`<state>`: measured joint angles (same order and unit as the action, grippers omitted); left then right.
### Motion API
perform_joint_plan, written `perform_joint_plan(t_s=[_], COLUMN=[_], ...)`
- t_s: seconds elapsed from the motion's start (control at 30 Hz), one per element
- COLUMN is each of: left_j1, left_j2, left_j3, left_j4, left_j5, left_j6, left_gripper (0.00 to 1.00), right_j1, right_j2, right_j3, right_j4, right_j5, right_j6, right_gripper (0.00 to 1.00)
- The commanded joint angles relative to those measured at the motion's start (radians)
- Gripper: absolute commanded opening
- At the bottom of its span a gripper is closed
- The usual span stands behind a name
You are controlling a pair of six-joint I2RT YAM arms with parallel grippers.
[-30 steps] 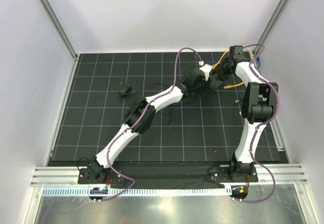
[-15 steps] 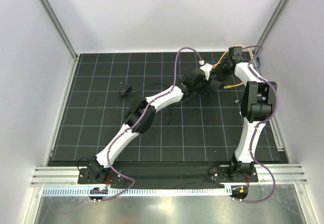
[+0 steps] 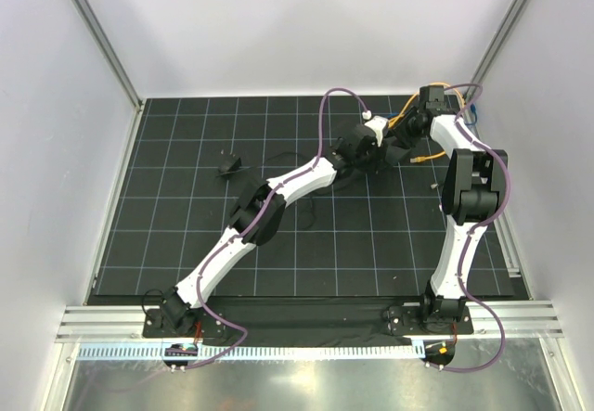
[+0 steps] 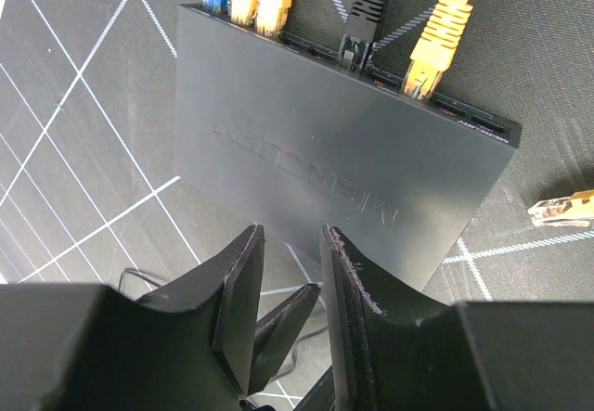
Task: Pull the plug from the switch port
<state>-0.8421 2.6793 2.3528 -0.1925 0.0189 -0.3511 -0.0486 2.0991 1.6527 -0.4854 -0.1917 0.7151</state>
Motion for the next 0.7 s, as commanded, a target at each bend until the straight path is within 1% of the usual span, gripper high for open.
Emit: perform_joint_plan(t_s=[0.0,0.1,0.2,0.3,0.33,0.4,0.47,0.5,0.53,0.67], left_j1=[0.001,0.001,0.001,0.001,0.001,0.001,0.001,0.001,0.001,0.001], left_j2=[0.010,0.022,0.017,0.025,0.025,0.027,0.025,0.024,0.024,0.019], left_j3=[0.040,0.074,0.062,0.065,0.063,0.057,0.059,0.059,0.059,0.051], left_j4=[-0.010,-0.057,-0.071,-0.077,-0.079,-0.078,-0.076,-0.074,-0.073,-0.064], left_j5=[-0.010,-0.007,-0.007,0.001,0.001,-0.005,-0.004,-0.004,-0.001,0.010], left_j6=[-0.026,-0.051,-0.077,-0.092,-0.092,-0.100,-0.101,-0.100,-0.097,-0.092], left_gripper=[0.48,0.48,0.47,0.42,0.38,0.35,0.28,0.27,0.23,0.16], right_j1=[-0.007,-0.010,-0.014,-0.017,-0.019,-0.017,-0.017,-0.019,-0.019,-0.014], right_j2=[-0.007,-0.007,-0.004,-0.005,-0.005,-0.007,-0.005,-0.008,-0.011,-0.027], right_j3=[-0.001,-0.004,-0.014,-0.030,-0.030,-0.039,-0.042,-0.044,-0.048,-0.053], right_j4=[0.036,0.039,0.044,0.048,0.050,0.045,0.039,0.027,0.019,-0.021], right_j5=[-0.029,-0.034,-0.034,-0.040,-0.038,-0.037,-0.034,-0.031,-0.025,0.004], right_j6=[0.020,0.023,0.020,0.020,0.020,0.021,0.026,0.029,0.027,0.026], right_gripper=[0.39,0.39,0.39,0.39,0.39,0.39,0.39,0.39,0.39,0.40])
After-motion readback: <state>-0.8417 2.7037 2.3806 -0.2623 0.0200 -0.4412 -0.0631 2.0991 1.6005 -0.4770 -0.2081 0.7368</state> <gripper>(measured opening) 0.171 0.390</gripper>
